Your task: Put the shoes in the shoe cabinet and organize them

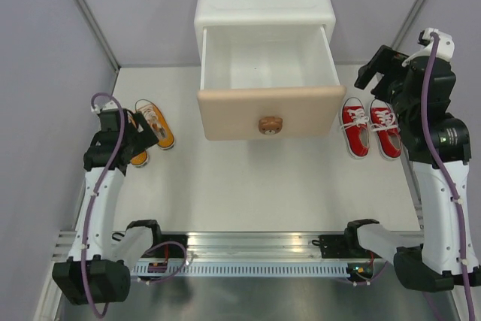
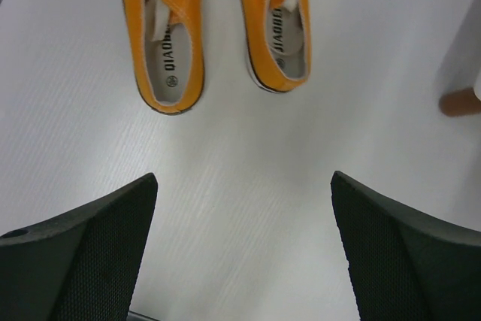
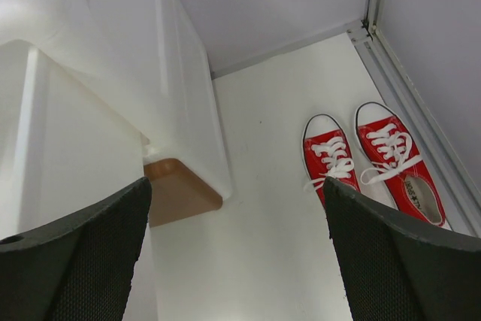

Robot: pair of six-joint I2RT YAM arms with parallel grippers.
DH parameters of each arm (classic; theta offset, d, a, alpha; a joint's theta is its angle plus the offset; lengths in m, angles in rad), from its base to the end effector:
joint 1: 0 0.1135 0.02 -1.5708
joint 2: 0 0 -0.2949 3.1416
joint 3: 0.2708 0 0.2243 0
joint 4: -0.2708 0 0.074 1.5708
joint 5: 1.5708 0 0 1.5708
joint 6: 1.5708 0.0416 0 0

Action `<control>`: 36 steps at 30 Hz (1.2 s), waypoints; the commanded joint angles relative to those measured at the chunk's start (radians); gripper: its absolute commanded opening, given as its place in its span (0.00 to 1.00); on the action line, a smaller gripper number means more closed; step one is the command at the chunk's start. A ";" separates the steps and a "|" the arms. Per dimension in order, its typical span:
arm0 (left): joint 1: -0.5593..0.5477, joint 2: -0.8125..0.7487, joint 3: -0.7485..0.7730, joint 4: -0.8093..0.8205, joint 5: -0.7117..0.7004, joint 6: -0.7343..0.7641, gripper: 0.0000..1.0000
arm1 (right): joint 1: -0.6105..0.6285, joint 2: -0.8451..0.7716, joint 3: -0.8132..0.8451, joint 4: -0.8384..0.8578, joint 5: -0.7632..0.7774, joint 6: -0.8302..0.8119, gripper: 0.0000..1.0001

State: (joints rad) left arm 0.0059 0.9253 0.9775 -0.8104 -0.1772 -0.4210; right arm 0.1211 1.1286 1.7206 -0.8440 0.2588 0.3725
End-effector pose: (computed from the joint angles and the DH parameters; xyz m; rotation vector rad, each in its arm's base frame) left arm 0.1387 0.0082 0.3412 -0.5762 2.2414 -0.0040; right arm 0.1505 0.0076 0.5219 0.4073 1.7694 0.1141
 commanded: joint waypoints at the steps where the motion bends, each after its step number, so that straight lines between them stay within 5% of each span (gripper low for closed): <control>1: 0.132 0.059 -0.019 0.132 0.013 0.005 0.98 | -0.003 -0.070 -0.078 0.036 -0.018 0.023 0.98; 6: 0.235 0.167 0.000 0.207 0.073 -0.031 0.95 | -0.001 -0.144 -0.197 0.083 -0.055 0.051 0.98; 13: 0.238 0.374 0.105 0.254 0.105 -0.050 0.91 | 0.046 -0.176 -0.240 0.094 -0.029 0.040 0.98; 30: 0.108 0.814 0.262 0.280 0.010 -0.039 0.55 | 0.134 -0.236 -0.268 0.103 0.160 -0.032 0.98; 36: 0.109 0.868 0.279 0.293 -0.030 -0.036 0.54 | 0.138 -0.243 -0.291 0.112 0.175 -0.043 0.98</control>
State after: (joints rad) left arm 0.1120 1.7752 1.2125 -0.5610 -0.1627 -0.4408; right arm 0.2535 0.8913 1.4425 -0.7628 0.4007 0.3500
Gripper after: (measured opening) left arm 0.542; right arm 0.979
